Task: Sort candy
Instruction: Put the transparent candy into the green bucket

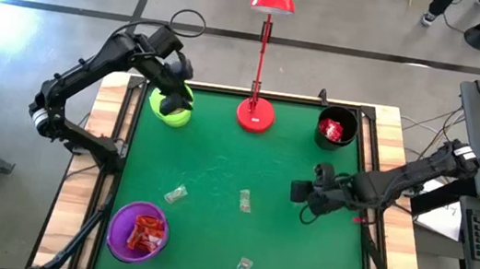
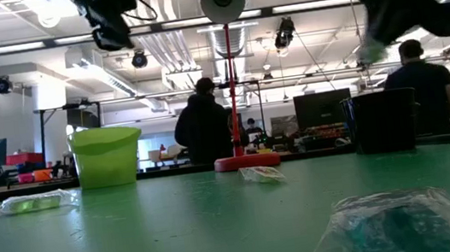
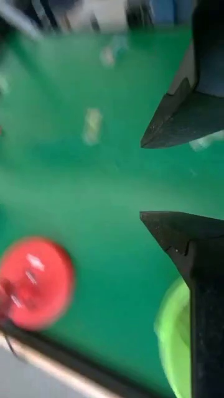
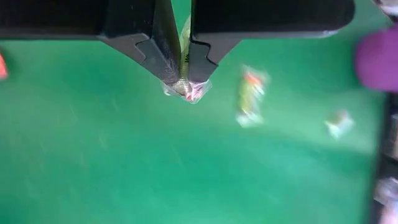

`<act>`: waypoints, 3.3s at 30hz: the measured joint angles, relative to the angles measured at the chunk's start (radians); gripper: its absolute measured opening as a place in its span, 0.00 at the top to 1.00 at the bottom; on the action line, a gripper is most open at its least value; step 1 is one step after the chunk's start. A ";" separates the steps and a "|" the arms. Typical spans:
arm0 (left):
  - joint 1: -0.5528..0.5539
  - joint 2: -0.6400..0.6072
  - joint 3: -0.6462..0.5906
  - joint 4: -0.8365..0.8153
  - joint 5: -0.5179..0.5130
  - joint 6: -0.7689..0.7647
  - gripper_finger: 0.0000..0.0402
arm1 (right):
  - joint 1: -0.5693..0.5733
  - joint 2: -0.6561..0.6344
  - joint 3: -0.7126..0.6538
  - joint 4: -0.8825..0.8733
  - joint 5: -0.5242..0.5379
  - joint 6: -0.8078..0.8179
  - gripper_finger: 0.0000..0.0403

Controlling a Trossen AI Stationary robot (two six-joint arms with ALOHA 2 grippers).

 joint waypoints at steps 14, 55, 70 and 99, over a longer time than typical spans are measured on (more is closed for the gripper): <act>-0.121 0.043 0.000 0.411 0.161 -0.330 0.58 | -0.249 -0.095 0.000 0.468 0.264 -0.691 0.98; -0.265 0.339 0.000 1.169 0.482 -0.717 0.58 | -0.360 -0.039 0.002 1.170 0.180 -1.231 0.98; -0.268 0.390 0.000 1.250 0.479 -0.718 0.58 | -0.360 -0.014 0.002 1.202 0.180 -1.225 0.98; -0.296 0.396 0.000 1.321 0.478 -0.722 0.59 | -0.371 0.001 0.001 1.202 0.177 -1.244 0.98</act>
